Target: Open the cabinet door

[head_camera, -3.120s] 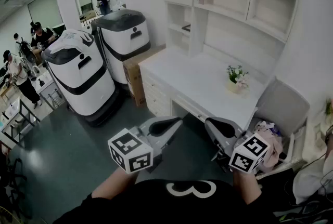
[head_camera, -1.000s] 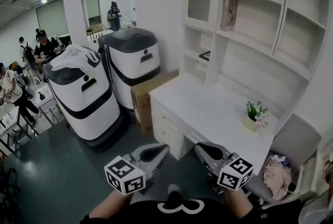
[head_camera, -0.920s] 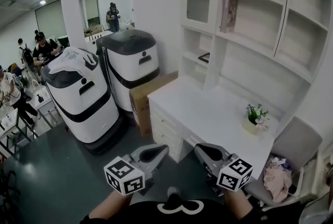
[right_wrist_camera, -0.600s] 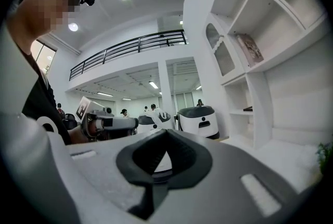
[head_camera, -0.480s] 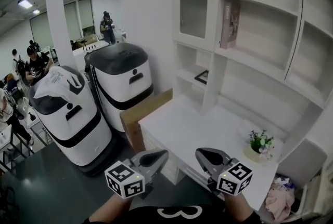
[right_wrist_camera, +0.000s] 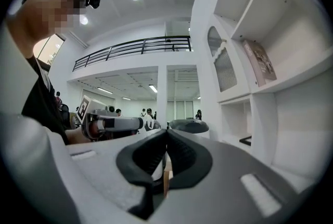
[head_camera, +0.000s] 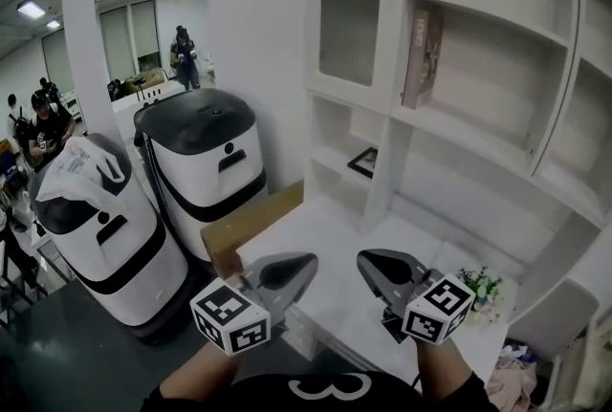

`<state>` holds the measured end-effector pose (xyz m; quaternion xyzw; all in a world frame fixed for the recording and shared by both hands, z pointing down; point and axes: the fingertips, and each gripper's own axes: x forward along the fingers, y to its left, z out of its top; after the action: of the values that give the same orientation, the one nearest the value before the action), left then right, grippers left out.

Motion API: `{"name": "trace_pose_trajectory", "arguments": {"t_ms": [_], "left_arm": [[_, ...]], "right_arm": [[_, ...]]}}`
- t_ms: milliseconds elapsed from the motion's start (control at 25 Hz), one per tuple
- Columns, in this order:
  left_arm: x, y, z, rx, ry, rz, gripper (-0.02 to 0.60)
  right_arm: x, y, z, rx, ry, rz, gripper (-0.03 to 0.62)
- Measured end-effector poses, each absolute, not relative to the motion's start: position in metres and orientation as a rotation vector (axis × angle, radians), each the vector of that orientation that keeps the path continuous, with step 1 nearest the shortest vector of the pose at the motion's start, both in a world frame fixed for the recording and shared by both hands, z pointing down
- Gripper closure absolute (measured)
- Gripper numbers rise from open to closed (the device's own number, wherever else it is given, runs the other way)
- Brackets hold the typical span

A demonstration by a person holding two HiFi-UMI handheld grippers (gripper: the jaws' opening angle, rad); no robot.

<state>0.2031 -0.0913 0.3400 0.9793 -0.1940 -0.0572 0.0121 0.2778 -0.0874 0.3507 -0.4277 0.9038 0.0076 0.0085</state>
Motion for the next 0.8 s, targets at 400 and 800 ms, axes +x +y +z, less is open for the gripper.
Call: {"name": "trace_pose_trajectory", "arguments": {"t_ms": [400, 800], "left_arm": [[0.218, -0.160, 0.293, 3.173, -0.523, -0.313, 0.578], [0.252, -0.265, 0.245, 3.287, -0.275, -0.396, 0.580]], "right_arm": [[0.308, -0.146, 0.302, -1.474, 2.738, 0.219, 0.592], [0.333, -0.231, 0.259, -1.681, 2.589, 0.323, 0.592]]}}
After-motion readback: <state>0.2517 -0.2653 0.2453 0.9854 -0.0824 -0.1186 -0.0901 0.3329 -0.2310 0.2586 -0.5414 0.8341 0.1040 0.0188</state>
